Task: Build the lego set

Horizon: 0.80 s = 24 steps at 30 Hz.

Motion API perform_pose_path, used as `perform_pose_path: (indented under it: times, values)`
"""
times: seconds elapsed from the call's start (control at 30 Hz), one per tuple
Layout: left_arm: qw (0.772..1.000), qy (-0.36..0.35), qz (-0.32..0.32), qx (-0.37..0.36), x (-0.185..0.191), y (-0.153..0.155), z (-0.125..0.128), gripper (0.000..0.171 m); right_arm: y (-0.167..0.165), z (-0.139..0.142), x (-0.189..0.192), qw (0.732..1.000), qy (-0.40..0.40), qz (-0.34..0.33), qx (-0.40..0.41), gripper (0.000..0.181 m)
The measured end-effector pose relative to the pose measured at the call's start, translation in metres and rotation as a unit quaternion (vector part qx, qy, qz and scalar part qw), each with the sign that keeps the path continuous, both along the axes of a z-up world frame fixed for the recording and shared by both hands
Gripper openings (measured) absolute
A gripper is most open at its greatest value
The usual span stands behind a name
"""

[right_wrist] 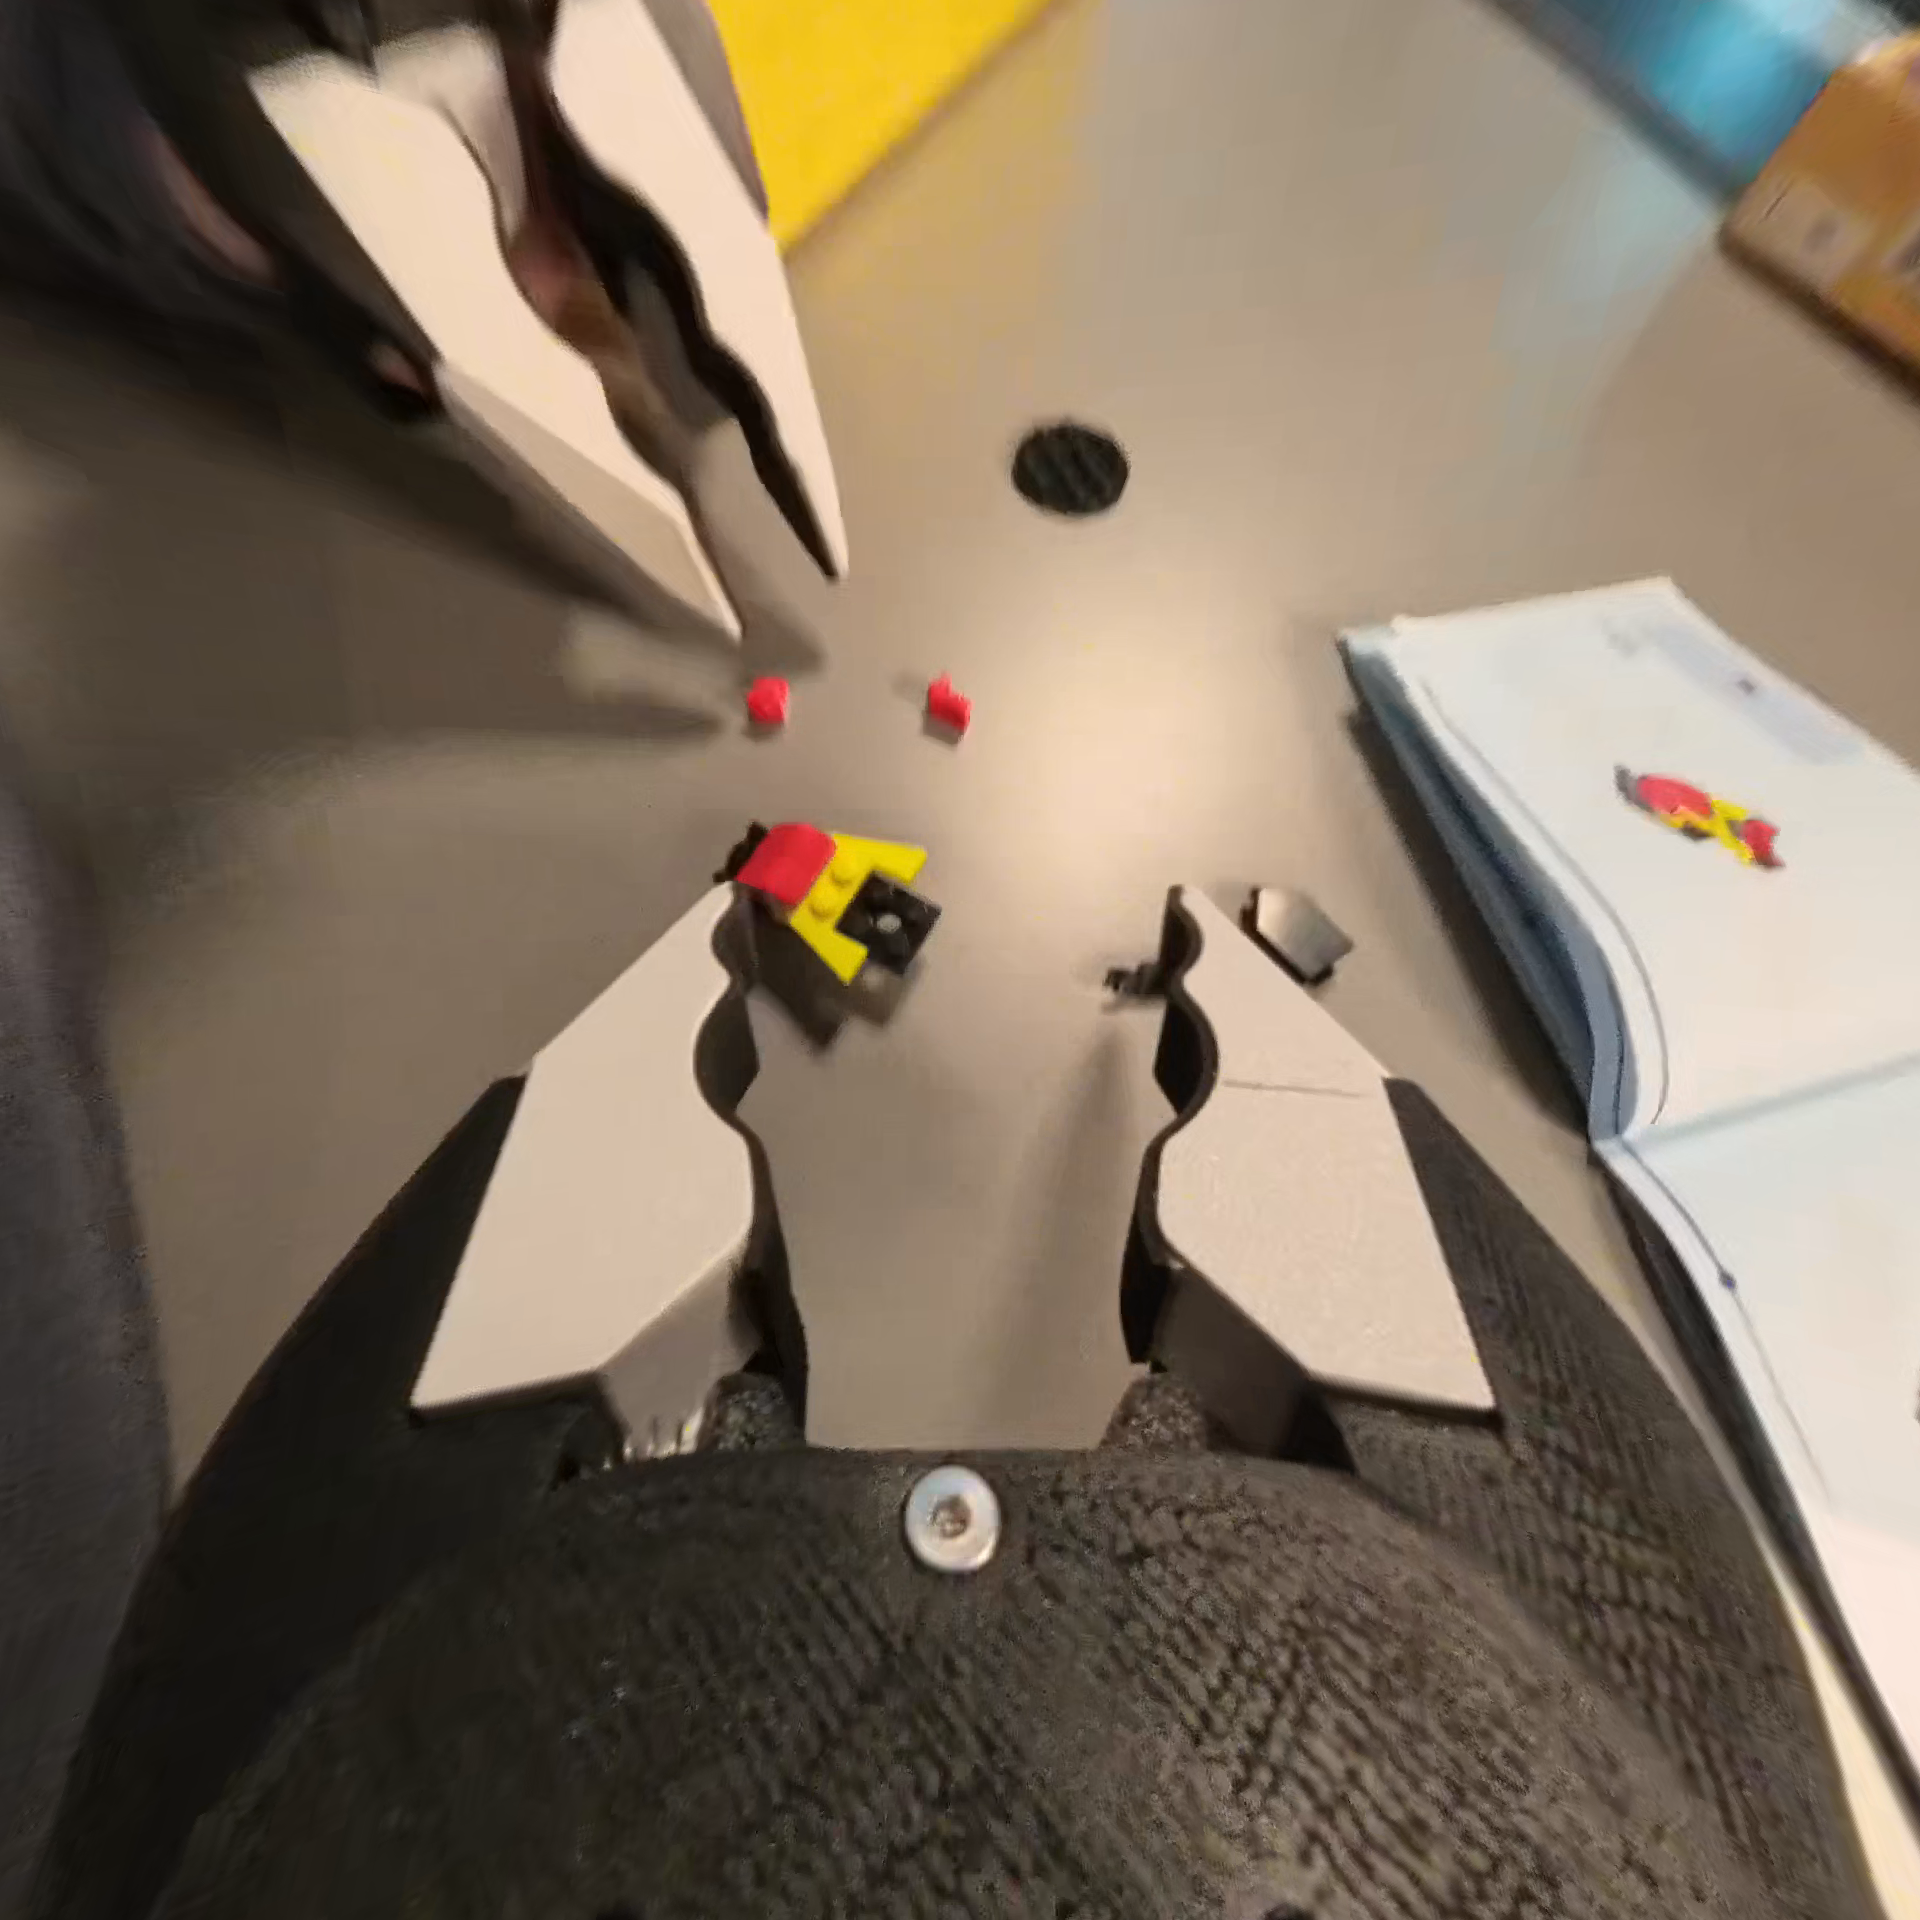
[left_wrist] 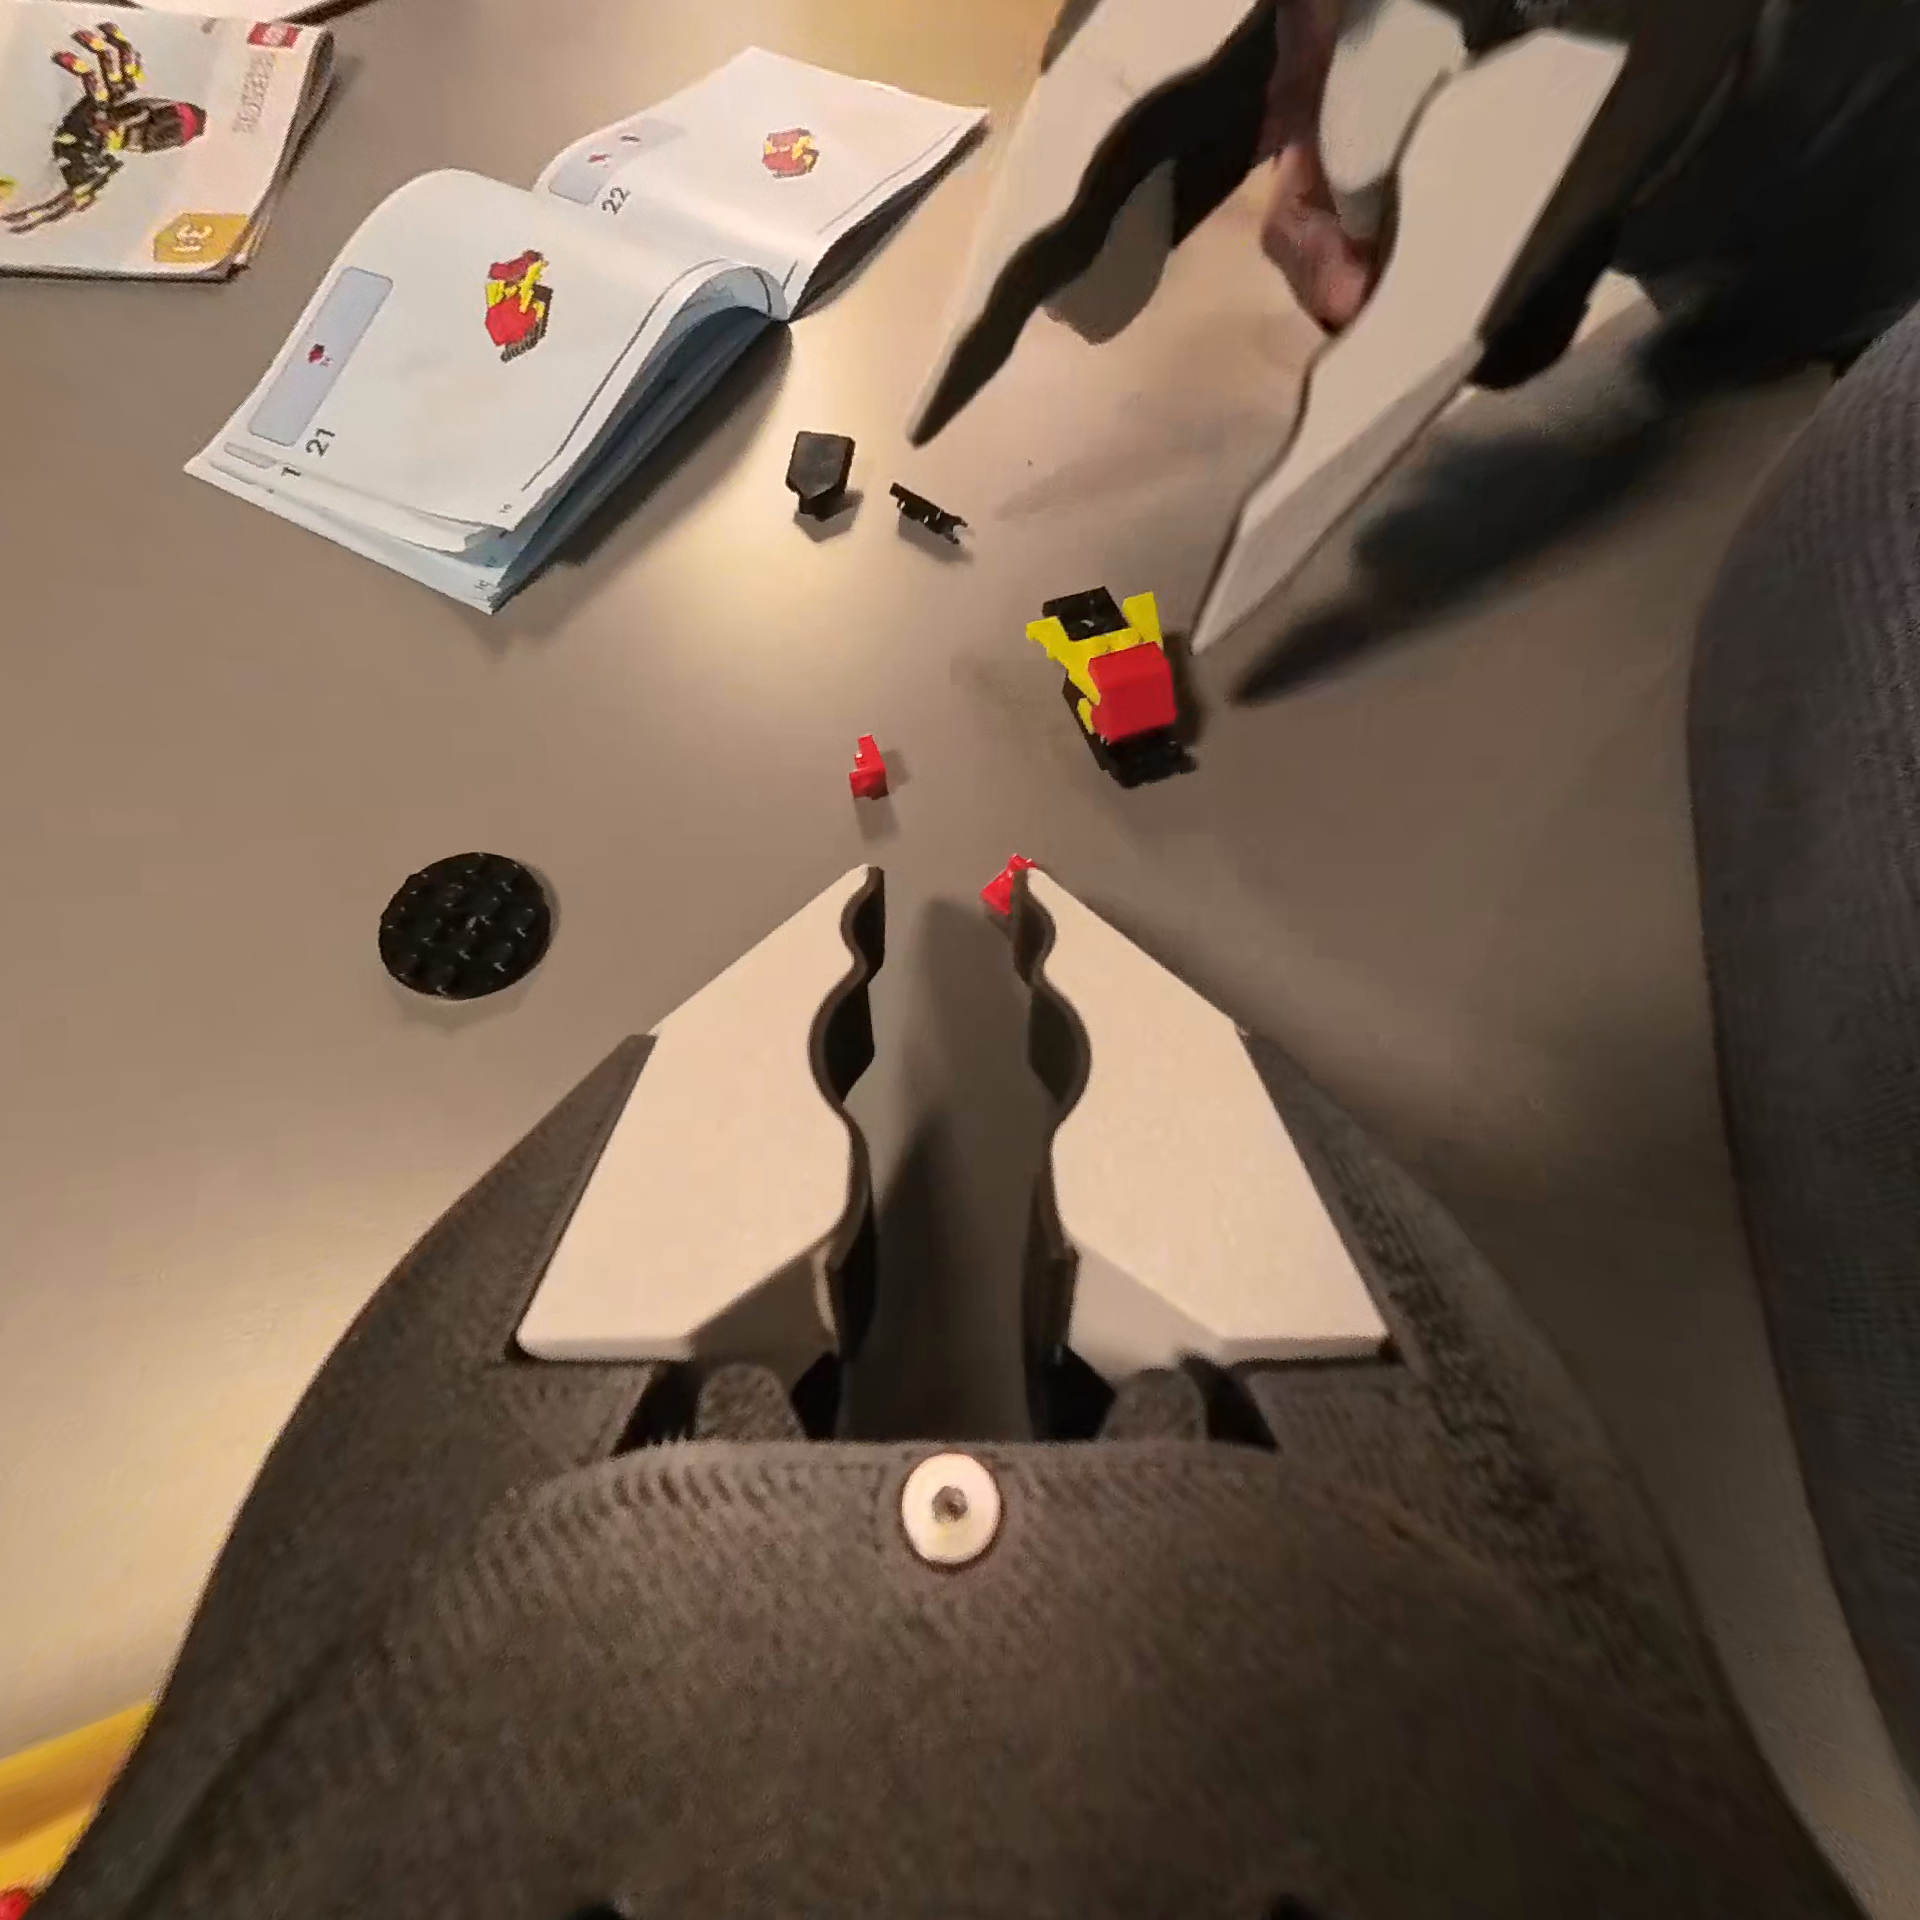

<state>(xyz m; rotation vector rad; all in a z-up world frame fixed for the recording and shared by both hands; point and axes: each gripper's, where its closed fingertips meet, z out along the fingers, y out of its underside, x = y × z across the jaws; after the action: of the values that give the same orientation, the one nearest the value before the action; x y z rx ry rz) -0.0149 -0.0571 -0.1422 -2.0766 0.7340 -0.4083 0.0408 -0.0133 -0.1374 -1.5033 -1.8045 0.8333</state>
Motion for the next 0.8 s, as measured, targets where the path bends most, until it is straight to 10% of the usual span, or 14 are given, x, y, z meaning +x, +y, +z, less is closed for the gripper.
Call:
perform_pose_path:
  times: [0.53,0.8]
  values:
    - [0.993,0.049,-0.065,0.087,0.018,-0.007,0.009,0.017,-0.023,-0.019,-0.006,0.997,-0.021,-0.07,-0.037,0.063]
    - [0.933,0.21,-0.162,0.244,0.034,-0.019,0.003,0.038,-0.03,-0.02,-0.012,0.998,-0.032,0.033,-0.032,0.049]
